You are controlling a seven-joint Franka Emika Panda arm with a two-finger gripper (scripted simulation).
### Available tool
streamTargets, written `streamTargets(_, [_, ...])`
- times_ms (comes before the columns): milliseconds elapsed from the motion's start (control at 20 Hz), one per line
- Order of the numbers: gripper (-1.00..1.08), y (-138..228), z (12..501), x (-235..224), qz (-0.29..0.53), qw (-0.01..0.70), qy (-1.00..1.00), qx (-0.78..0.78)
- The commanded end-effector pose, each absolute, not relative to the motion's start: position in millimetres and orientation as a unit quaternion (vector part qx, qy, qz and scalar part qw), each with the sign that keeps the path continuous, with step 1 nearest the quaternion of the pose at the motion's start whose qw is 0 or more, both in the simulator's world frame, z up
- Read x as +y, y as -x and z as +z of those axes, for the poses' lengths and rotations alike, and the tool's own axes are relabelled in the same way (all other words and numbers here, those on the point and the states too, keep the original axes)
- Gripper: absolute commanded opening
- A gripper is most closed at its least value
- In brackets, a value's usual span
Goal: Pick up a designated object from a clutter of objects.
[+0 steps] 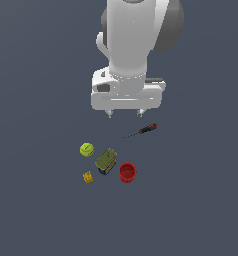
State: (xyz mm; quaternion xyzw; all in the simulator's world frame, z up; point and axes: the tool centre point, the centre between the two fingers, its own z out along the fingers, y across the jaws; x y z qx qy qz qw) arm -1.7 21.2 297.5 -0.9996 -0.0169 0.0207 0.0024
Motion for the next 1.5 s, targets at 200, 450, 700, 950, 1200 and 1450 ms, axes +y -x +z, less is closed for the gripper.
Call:
streamTargets(200, [1.0,-2,299,22,0.015,-0.002,1.0,-0.026])
streamTargets(450, [1.0,-7,306,25,0.004,-0.011,0.999,-0.047])
streamTargets(700, [1.0,-8,304,23,0.005,-0.01,0.999,-0.044])
streamTargets(950, [1.0,-11,288,11,0.005,-0.006,1.0,-0.028])
streamTargets(1200, [1.0,-16,258,-13,0.004,0.0,1.0,0.003])
streamTargets(1450, [1.0,-18,213,-50,0.003,0.005,0.999,0.049])
